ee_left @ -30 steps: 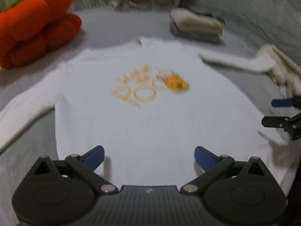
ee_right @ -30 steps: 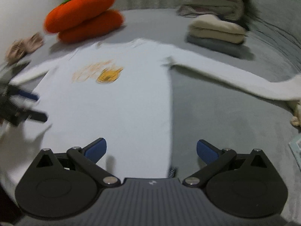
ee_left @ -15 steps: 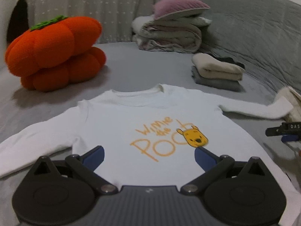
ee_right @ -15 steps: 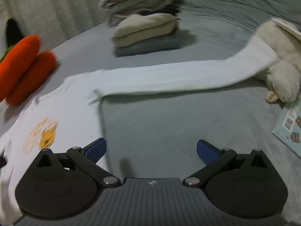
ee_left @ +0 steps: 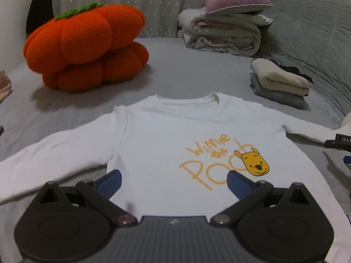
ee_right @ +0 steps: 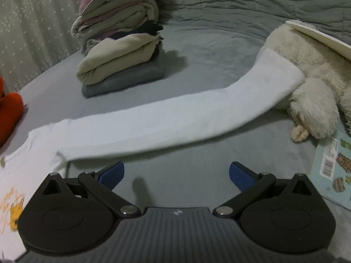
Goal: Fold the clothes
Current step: 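Move the right gripper along the outstretched sleeve to its cuff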
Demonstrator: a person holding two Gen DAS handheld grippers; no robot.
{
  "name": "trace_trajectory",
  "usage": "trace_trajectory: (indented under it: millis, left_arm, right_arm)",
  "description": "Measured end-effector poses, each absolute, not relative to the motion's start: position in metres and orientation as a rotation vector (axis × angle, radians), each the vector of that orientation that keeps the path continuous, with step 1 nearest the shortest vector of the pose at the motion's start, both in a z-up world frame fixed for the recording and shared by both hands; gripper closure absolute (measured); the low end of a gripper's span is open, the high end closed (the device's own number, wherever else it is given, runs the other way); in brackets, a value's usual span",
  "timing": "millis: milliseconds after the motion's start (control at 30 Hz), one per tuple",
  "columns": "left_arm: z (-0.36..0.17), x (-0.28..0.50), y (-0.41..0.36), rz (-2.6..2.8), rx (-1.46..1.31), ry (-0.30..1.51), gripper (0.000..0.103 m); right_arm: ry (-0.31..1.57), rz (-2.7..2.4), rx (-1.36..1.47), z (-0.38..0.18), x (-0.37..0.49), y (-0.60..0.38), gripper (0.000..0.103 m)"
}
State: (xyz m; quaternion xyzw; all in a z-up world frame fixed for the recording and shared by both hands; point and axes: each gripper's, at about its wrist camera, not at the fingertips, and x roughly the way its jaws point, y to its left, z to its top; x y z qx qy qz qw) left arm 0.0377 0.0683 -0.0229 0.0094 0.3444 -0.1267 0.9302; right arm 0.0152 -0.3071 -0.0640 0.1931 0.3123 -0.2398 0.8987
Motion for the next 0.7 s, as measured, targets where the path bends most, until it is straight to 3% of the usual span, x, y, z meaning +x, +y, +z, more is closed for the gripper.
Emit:
trace_trajectory:
  millis: [233, 433, 667, 700]
  left_arm:
    - [-0.025, 0.045, 0.074, -0.234, -0.011, 0.726, 0.001]
    - [-0.026, 0.049, 0.080, -0.215, -0.027, 0.735, 0.001]
    - [-0.026, 0.052, 0.084, -0.198, -0.036, 0.739, 0.001]
    - [-0.026, 0.052, 0.085, -0.197, -0.037, 0.739, 0.001]
  right_arm:
    - [0.592, -0.575, 0.389, -0.067, 0.034, -0.317, 0.007]
    - [0.539, -0.683, 0.365, -0.067, 0.047, -0.323, 0.038]
    - [0.474, -0.695, 0.344, -0.060, 0.053, -0.320, 0.083]
    - [0.468, -0.696, 0.338, -0.058, 0.053, -0.318, 0.084]
